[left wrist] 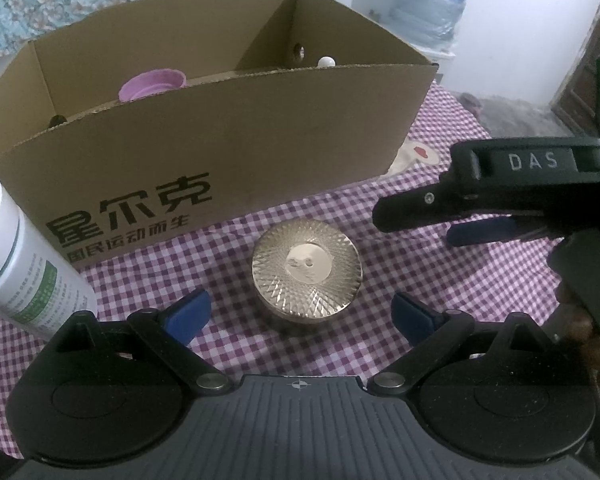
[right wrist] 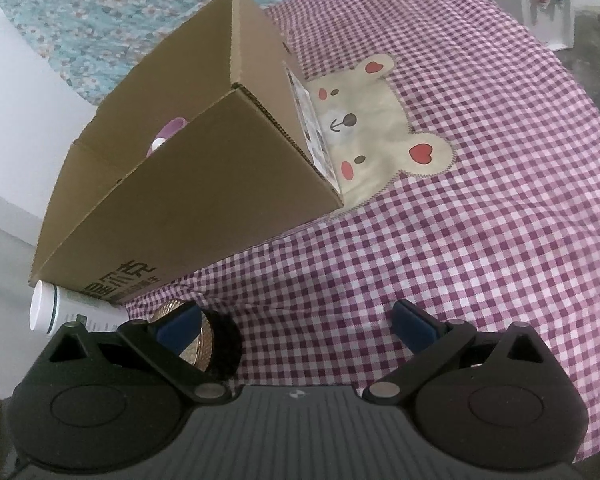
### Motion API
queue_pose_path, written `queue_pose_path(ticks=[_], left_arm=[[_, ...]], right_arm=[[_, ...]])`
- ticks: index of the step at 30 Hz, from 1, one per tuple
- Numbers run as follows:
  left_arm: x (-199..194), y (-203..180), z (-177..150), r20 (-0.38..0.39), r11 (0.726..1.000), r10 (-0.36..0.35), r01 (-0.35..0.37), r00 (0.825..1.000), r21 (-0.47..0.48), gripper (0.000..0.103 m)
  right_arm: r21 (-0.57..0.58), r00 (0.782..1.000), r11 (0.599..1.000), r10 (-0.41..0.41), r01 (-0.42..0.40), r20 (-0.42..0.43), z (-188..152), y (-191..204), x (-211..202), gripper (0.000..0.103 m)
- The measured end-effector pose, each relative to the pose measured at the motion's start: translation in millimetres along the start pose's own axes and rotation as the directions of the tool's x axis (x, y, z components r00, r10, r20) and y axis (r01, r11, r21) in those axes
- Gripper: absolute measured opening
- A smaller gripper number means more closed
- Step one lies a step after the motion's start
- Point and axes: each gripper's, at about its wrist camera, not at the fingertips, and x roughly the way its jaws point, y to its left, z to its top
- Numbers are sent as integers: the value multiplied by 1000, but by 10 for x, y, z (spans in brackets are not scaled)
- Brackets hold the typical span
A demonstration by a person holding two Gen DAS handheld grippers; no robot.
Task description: Organize rigid objects
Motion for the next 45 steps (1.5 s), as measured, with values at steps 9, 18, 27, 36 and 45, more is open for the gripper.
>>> queue_pose_path(ticks=[9,18,27,36,45], left_arm=[[-80,-22,13,78,999,13,-16,997,40,96],[5,-118,8,70,994,14,-21,997,103,74],[43,-99,-10,75,994,36,-43,997,98,57],[-221,-90,15,113,996,41,-49,993,71,57],[-879,-147,681,283,992,106,-122,953,39,57]], right_arm=[[75,989,987,146,-145,-13,4,-15,-34,98],[-87,972,970,220,-226,-79,-99,363,83,66],[-133,970,964,214,-228,-116,-134,461,221,53],[-143,969,960,227,-239,-96,-171,507,61,49],[-310,955,910,295,-274,22,295,995,-653,49]])
